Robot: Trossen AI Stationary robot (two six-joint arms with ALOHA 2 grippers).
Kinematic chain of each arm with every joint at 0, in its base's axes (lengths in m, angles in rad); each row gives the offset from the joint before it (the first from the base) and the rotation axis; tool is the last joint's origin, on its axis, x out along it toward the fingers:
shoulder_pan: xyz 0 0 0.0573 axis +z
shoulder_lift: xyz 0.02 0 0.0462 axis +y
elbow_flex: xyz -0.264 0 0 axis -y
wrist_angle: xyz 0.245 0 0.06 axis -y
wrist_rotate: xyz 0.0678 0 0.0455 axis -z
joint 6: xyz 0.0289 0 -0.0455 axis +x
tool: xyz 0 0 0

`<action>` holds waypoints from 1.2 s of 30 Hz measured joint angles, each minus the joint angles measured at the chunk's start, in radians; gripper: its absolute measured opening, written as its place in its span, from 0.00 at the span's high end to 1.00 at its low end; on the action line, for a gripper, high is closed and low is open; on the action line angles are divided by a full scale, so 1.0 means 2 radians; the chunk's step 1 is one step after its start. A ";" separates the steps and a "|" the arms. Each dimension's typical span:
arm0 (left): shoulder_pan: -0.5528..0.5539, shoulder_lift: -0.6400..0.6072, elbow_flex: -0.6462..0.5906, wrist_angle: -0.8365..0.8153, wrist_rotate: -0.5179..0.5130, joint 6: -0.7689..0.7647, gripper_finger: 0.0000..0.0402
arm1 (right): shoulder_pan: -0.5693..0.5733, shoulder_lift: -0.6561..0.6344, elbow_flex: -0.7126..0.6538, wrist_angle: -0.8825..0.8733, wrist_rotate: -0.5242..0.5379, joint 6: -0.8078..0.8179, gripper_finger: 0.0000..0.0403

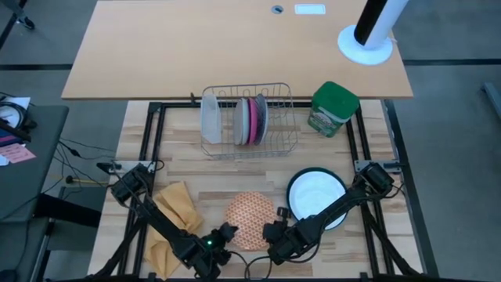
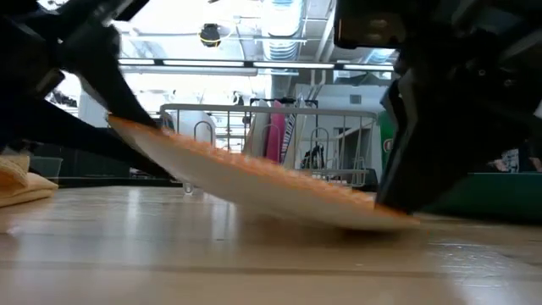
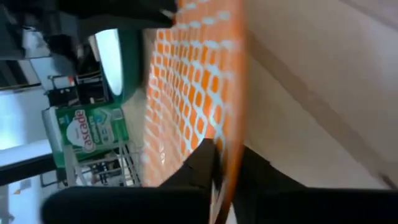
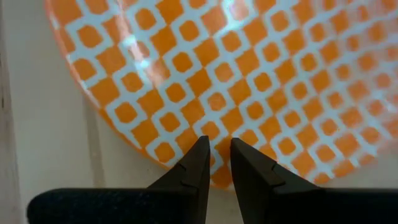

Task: Sort dishes
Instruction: Put the orange patterned plate into the dish rack

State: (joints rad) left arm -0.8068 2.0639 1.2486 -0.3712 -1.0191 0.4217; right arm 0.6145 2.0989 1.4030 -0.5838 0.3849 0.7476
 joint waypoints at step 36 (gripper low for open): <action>-0.025 -0.019 0.111 -0.203 -0.187 0.336 0.99 | 0.082 -0.114 -0.021 -0.418 0.356 0.294 0.83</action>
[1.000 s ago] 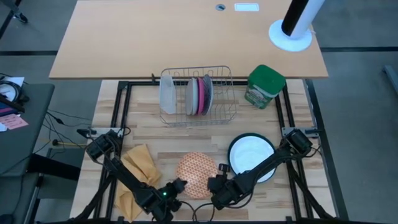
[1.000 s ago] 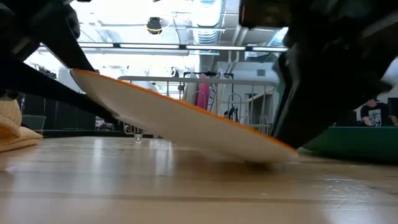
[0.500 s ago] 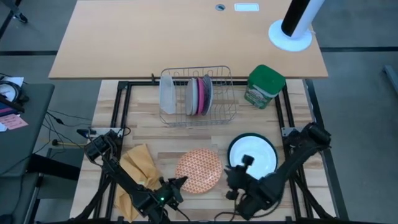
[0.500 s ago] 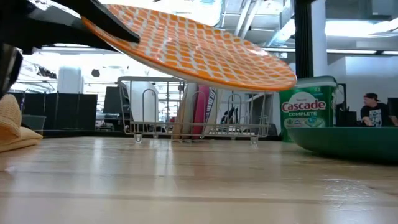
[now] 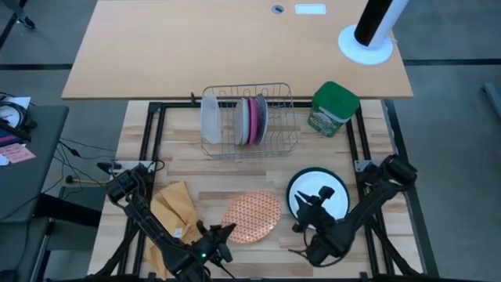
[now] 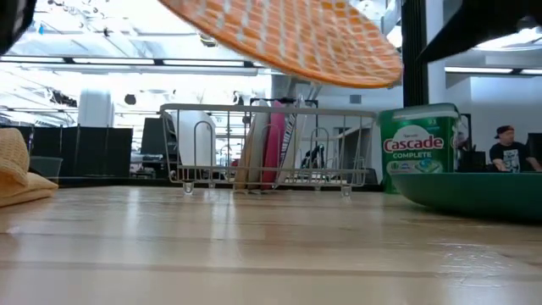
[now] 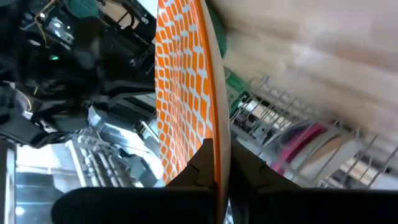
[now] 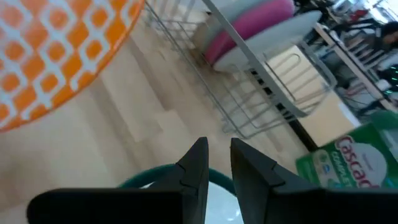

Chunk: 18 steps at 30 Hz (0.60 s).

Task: Sort dishes
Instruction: Put the orange patterned plate into the dish rack

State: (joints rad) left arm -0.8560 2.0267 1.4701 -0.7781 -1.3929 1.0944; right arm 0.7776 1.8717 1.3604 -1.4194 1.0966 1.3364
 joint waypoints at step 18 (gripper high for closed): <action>0.036 -0.122 0.027 -0.102 0.012 0.034 0.99 | -0.018 0.000 -0.005 -0.001 -0.026 -0.001 0.83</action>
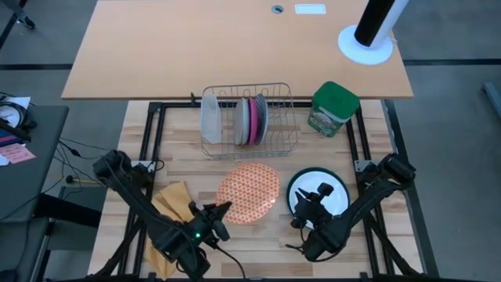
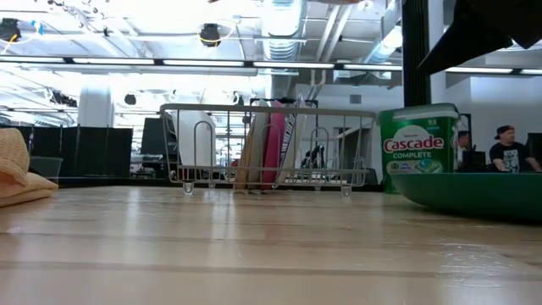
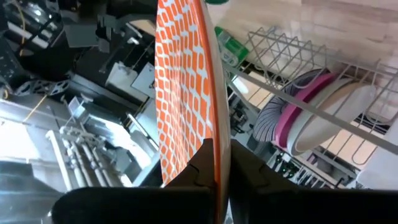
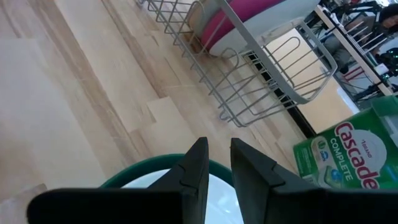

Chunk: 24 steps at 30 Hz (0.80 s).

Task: Sort dishes
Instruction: Put the orange patterned plate into the dish rack

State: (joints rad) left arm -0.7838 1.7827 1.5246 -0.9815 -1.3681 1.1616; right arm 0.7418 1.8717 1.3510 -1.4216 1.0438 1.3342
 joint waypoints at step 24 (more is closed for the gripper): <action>0.039 -0.006 -0.001 -0.038 0.002 -0.001 0.99 | -0.080 0.000 0.000 0.010 0.055 -0.096 0.83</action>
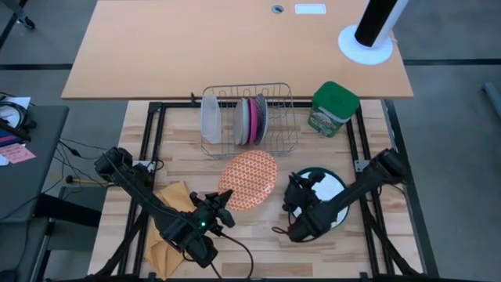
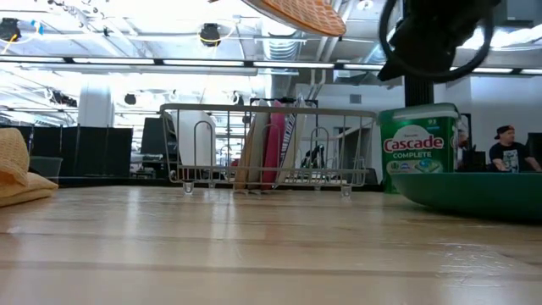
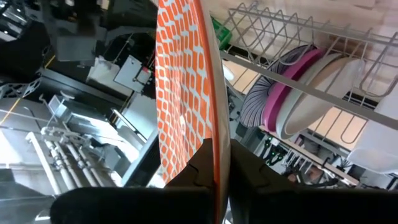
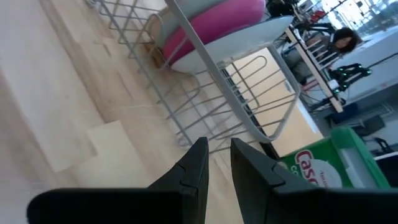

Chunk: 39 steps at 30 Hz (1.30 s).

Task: Sort dishes
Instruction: Put the orange patterned plate into the dish rack

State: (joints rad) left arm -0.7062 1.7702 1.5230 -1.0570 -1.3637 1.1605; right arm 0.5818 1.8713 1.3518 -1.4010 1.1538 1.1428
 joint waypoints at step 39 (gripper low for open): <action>0.111 -0.167 -0.001 0.086 0.192 -0.592 0.98 | 0.028 -0.046 0.053 -0.085 -0.004 0.008 0.83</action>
State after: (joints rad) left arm -0.4833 1.4366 1.5219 -0.8848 -0.9798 -0.0226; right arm 0.6381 1.7787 1.4583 -1.5718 1.1448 1.1589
